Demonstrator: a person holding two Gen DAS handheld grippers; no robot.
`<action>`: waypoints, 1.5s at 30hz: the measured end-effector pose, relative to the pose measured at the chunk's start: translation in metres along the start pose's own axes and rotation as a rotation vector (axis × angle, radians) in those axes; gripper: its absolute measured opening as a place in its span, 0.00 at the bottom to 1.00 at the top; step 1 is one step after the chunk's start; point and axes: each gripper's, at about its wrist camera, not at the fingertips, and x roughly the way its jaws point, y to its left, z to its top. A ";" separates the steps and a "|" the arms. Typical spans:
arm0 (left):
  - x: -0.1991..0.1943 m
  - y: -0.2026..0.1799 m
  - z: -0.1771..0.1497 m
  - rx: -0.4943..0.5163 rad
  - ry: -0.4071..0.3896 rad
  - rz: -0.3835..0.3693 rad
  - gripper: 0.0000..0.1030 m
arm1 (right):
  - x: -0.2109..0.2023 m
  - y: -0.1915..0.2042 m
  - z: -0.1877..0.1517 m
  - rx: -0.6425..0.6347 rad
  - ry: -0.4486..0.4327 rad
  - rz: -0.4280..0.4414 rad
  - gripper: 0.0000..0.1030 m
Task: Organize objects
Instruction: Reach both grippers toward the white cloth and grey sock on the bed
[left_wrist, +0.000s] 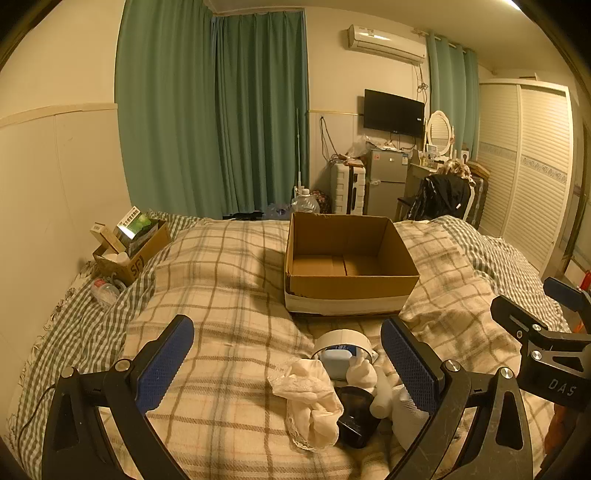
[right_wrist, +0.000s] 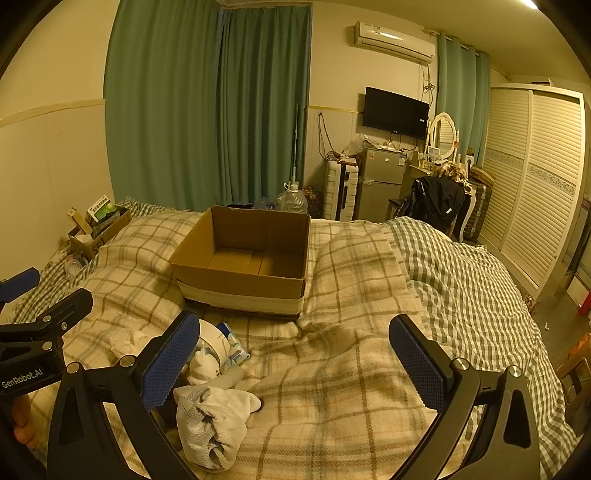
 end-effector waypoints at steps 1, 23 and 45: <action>0.000 0.000 0.000 0.000 0.000 0.000 1.00 | 0.000 0.000 0.000 0.000 0.002 0.000 1.00; 0.000 0.001 0.001 0.001 0.002 0.001 1.00 | 0.001 0.002 0.000 -0.003 0.004 0.001 1.00; -0.009 0.005 -0.001 0.009 0.001 -0.017 1.00 | -0.015 0.015 0.001 -0.039 -0.009 0.014 1.00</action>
